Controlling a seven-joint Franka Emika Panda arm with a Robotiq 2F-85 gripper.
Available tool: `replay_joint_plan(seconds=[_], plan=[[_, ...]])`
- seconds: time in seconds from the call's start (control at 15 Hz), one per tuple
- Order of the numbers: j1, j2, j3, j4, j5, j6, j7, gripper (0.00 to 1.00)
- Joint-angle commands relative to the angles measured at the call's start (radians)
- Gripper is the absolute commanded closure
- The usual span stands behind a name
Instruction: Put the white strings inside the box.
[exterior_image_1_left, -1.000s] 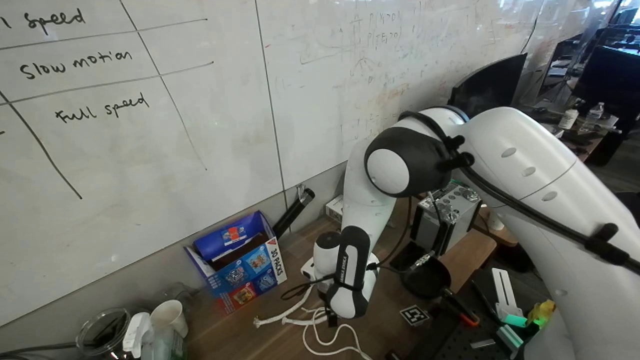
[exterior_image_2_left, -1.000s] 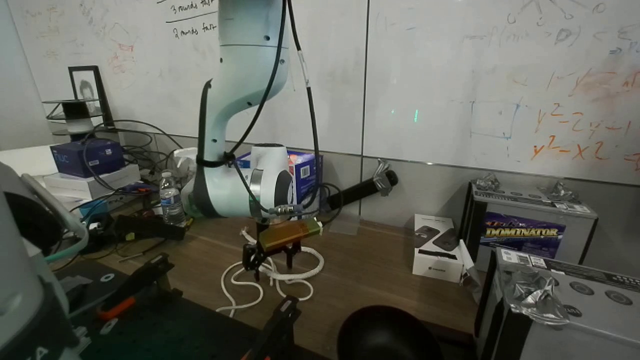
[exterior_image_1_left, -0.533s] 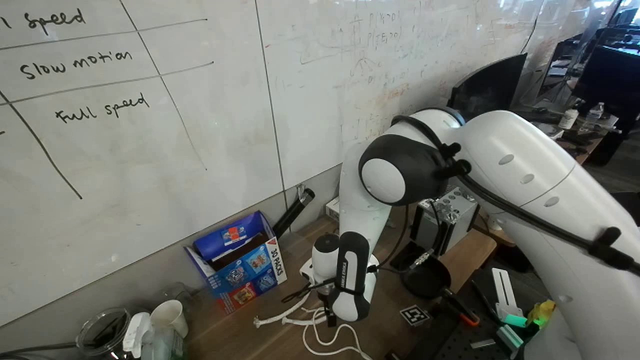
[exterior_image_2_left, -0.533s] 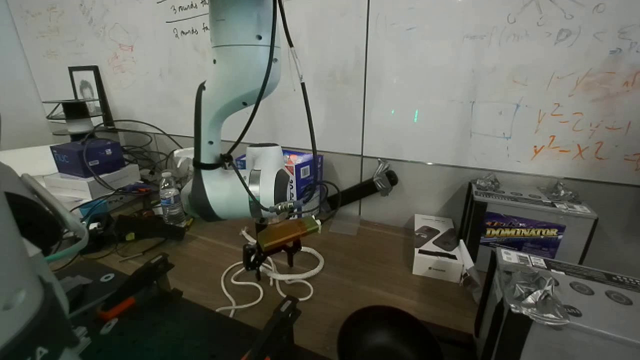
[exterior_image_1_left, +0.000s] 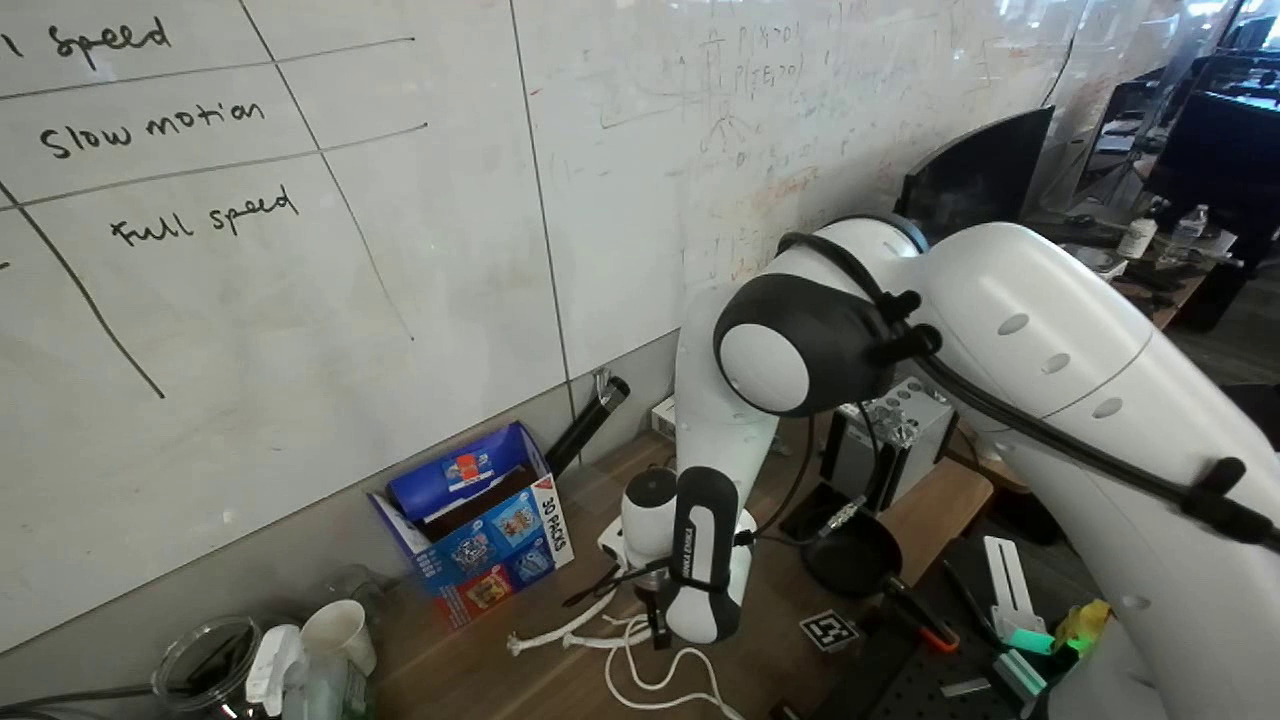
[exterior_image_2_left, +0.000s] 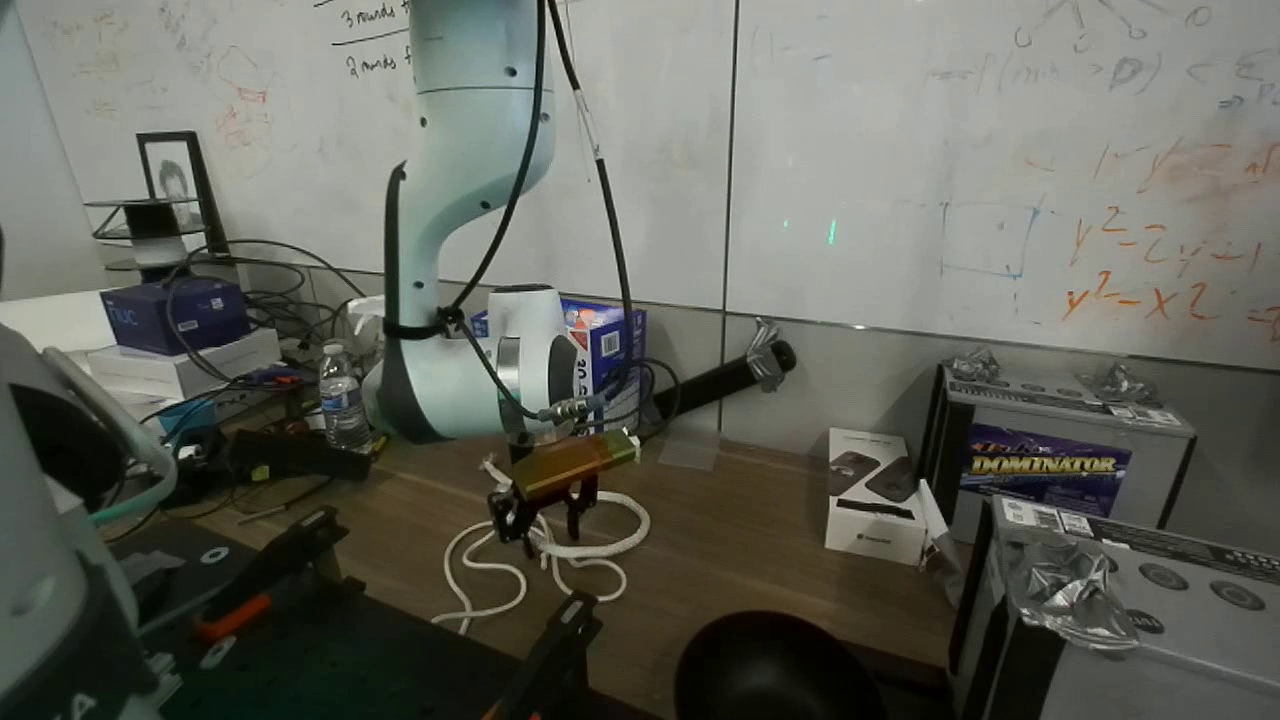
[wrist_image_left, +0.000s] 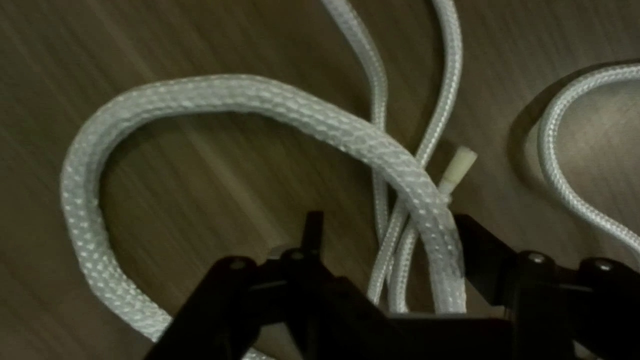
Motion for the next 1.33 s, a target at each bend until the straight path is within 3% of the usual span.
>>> replay_joint_plan(seconds=[0.0, 0.27, 0.4, 0.8, 1.27], plan=[[0.025, -0.004, -0.026, -0.004, -0.025, 0.019, 0.04, 0.66], [0.041, -0.013, -0.039, -0.002, -0.019, 0.004, 0.056, 0.94], [0.057, -0.018, -0.045, -0.003, -0.012, -0.007, 0.075, 1.0], [0.077, -0.097, -0.016, -0.014, 0.009, -0.109, 0.148, 0.97], [0.13, -0.325, 0.004, -0.078, 0.022, -0.186, 0.289, 0.97]])
